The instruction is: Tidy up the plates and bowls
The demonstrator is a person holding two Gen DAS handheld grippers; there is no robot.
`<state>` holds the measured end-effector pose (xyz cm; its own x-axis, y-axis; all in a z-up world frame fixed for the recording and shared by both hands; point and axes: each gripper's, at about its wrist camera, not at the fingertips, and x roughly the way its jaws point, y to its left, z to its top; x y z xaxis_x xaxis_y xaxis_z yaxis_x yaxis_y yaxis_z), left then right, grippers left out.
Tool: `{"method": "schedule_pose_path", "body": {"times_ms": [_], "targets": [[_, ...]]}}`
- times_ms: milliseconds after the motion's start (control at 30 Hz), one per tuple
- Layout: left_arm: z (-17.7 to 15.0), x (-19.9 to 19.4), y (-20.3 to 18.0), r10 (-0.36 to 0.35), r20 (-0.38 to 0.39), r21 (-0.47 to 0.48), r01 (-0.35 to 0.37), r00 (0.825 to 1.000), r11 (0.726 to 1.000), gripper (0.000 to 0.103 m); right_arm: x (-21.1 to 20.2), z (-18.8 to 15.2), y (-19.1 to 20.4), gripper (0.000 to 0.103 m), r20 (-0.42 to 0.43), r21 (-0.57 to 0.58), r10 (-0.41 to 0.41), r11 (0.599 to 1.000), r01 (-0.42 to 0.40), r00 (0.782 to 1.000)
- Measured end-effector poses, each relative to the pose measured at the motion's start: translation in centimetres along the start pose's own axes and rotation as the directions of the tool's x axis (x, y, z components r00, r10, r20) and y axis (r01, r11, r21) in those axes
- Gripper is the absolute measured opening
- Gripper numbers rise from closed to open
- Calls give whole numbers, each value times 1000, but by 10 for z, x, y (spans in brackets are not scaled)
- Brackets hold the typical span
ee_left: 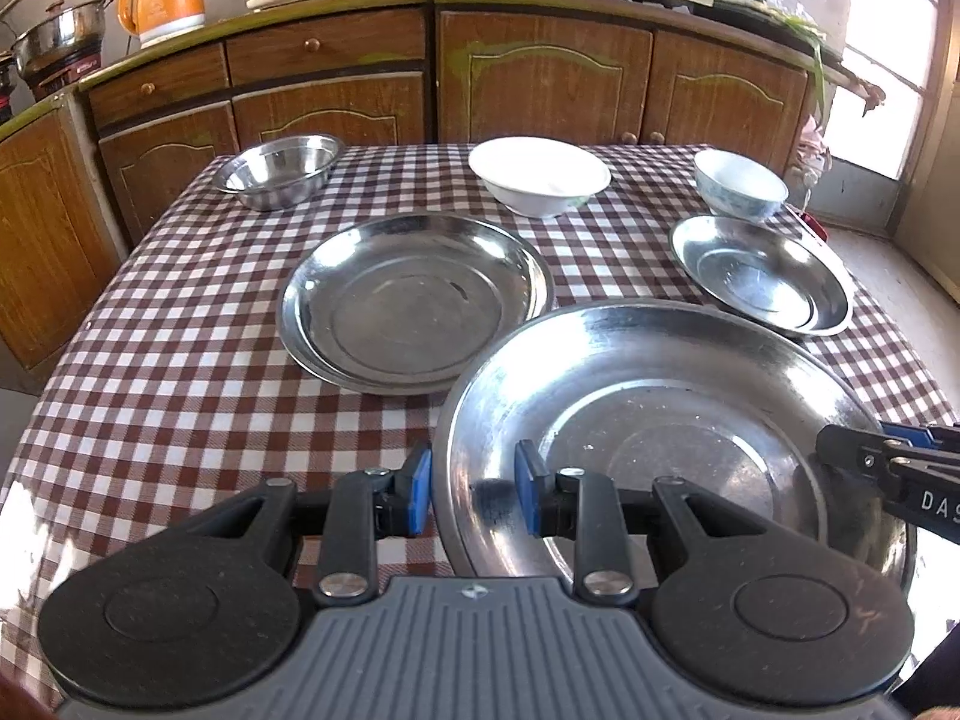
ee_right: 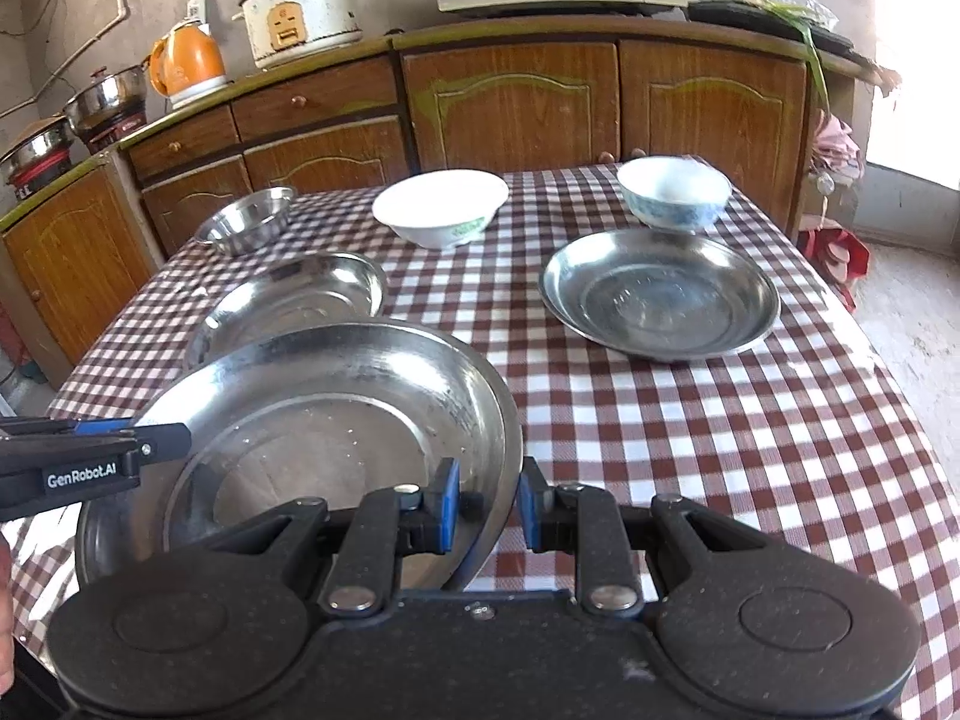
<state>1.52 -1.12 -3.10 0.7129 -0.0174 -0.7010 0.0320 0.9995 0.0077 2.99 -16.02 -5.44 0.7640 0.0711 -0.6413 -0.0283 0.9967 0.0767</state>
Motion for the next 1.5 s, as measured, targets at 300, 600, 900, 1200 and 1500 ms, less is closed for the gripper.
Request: {"method": "schedule_pose_path", "body": {"times_ms": [300, 600, 900, 1200, 1500], "targets": [[-13, 11, -12, 2, -25, 35, -2, 1000, 999, 29, 10, -14, -17, 27, -34, 29, -10, 1000, 11, 999], [-22, 20, -18, 13, -52, 53, -10, 999, 999, 29, 21, -23, -24, 27, -62, 40, -13, 999, 16, 998], [-24, 28, -15, 29, -68, 52, -25, 997, 998, 29, 33, -26, -22, 27, -71, 28, -9, 1000, 11, 997], [-24, 34, -15, 23, -81, 56, -19, 996, 998, 29, 39, -26, -21, 27, -75, 16, -24, 1000, 25, 997], [-25, 36, -13, 22, -92, 51, -17, 996, 999, 29, 43, -27, -19, 27, -85, 9, -27, 1000, 28, 996]]}}
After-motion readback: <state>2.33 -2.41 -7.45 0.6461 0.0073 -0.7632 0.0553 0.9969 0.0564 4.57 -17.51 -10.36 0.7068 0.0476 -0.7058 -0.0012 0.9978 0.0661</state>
